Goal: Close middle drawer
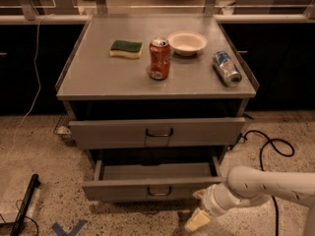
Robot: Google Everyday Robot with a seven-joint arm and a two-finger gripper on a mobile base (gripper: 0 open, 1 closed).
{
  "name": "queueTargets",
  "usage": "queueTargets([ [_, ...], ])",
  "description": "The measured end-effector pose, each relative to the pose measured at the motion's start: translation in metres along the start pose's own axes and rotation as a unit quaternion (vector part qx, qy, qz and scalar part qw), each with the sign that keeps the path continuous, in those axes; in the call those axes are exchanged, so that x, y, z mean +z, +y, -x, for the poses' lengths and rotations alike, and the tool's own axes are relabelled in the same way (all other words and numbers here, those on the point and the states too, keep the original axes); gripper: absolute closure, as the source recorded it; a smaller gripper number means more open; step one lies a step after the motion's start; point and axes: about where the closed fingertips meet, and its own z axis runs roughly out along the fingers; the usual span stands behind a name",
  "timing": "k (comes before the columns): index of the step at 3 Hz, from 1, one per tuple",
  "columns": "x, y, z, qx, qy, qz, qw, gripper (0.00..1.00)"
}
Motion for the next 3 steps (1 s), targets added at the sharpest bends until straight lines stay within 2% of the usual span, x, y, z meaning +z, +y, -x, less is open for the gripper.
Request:
queueTargets([
  [1,0.017,-0.039,0.012,0.001,0.010,-0.004,0.9999,0.49],
  [2,0.025,-0.076,0.021,0.005,0.014,-0.019,0.9997,0.72],
  [3,0.026,-0.084,0.024,0.005,0.013,-0.023,0.9996,1.00],
])
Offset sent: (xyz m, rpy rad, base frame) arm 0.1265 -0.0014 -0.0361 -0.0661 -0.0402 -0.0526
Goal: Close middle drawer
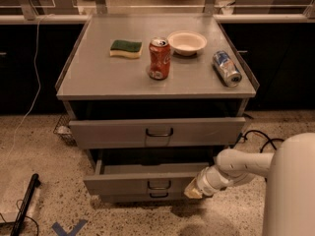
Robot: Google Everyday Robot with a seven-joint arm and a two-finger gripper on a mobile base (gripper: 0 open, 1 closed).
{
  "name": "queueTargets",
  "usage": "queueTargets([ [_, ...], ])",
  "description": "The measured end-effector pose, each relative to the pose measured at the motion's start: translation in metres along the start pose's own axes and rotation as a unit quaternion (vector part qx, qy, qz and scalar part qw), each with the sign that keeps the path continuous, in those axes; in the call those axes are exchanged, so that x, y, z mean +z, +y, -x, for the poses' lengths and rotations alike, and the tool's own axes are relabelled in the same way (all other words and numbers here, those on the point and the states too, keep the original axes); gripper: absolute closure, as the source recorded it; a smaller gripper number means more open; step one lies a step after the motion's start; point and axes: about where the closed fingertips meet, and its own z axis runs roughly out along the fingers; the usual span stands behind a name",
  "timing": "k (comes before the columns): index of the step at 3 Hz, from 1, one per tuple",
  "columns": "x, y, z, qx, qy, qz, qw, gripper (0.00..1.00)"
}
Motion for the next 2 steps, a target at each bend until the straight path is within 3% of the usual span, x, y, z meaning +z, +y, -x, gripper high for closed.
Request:
queueTargets([
  [1,0.0001,0.0001,0.0000,0.000,0.000,0.000,1.0000,0.00],
  [2,0.0001,0.0001,0.0000,0.000,0.000,0.000,1.0000,0.00],
])
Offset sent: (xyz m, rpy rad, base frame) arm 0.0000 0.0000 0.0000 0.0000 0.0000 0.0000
